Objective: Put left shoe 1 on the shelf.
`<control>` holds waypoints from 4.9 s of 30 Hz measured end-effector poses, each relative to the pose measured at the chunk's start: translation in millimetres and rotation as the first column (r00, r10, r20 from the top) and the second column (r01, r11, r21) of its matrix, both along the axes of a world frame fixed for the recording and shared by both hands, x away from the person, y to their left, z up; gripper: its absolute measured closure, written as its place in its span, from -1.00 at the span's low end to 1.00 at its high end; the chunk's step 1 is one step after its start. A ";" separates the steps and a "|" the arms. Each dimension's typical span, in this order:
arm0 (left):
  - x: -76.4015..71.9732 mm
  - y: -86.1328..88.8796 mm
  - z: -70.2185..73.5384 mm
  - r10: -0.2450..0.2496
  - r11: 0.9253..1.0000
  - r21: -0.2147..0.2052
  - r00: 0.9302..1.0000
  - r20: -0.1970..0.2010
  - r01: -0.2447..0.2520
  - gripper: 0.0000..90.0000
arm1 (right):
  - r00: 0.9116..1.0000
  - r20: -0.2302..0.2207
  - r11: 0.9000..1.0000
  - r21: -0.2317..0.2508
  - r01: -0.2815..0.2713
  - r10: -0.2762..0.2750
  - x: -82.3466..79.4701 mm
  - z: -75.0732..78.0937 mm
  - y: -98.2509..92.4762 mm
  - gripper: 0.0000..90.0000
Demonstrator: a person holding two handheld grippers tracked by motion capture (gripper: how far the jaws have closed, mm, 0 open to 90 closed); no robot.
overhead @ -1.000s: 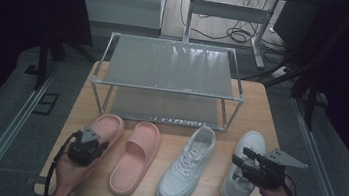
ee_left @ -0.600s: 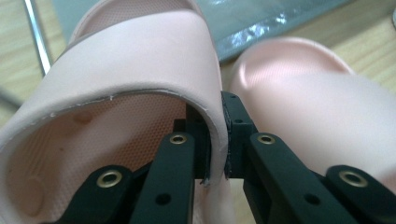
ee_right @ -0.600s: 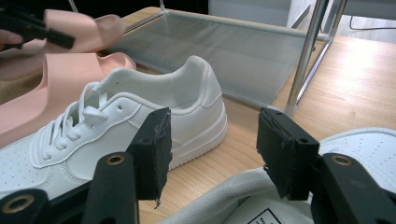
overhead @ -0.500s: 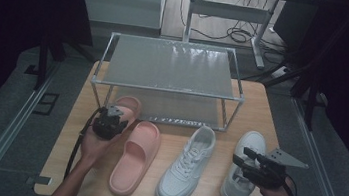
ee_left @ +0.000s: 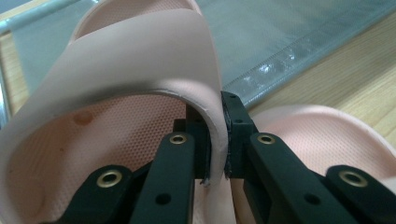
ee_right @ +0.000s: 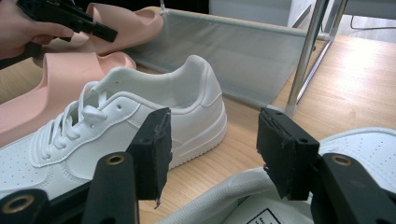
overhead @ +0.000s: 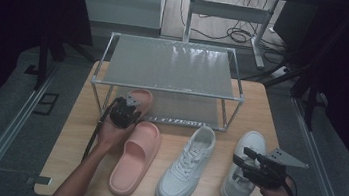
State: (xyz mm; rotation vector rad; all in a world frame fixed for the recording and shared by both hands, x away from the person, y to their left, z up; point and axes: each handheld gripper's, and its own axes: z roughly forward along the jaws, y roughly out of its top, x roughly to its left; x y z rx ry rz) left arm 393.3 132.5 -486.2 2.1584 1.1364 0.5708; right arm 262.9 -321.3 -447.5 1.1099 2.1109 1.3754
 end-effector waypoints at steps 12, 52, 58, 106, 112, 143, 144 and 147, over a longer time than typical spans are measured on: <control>20.8 -13.1 -1.7 -0.017 0.999 0.047 1.000 0.017 0.016 0.87 | 1.000 -0.005 1.000 0.008 -0.008 0.008 0.7 -0.9 -0.1 0.01; -42.0 40.4 10.3 0.033 0.999 -0.017 0.999 0.034 -0.033 0.93 | 1.000 0.003 1.000 0.010 0.000 0.000 -0.4 0.1 -1.0 0.01; -69.5 60.3 5.4 0.021 0.999 -0.046 1.000 -0.002 -0.021 1.00 | 1.000 0.001 1.000 0.005 -0.004 0.004 -1.1 0.5 0.9 0.01; -30.8 49.1 -28.3 -0.021 0.999 -0.049 0.995 -0.093 0.016 1.00 | 1.000 -0.008 1.000 -0.004 -0.004 0.004 0.2 -1.9 1.7 0.01; -16.5 37.1 -30.3 -0.031 0.998 -0.061 0.995 -0.093 0.025 1.00 | 1.000 -0.007 1.000 -0.003 -0.001 0.001 0.3 -1.9 0.8 0.01; 2.3 44.7 -34.9 0.053 0.995 -0.083 0.994 -0.095 -0.061 1.00 | 1.000 -0.008 1.000 -0.002 -0.001 0.001 0.5 -1.7 -0.1 0.01; 4.1 42.7 -35.4 0.051 0.995 -0.083 0.994 -0.098 -0.059 1.00 | 1.000 -0.007 1.000 0.000 -0.001 0.001 0.4 -1.8 0.4 0.01; 7.5 38.7 -36.3 0.049 0.994 -0.089 0.994 -0.098 -0.058 1.00 | 1.000 -0.006 1.000 0.000 -0.001 0.001 0.2 -1.4 0.1 0.01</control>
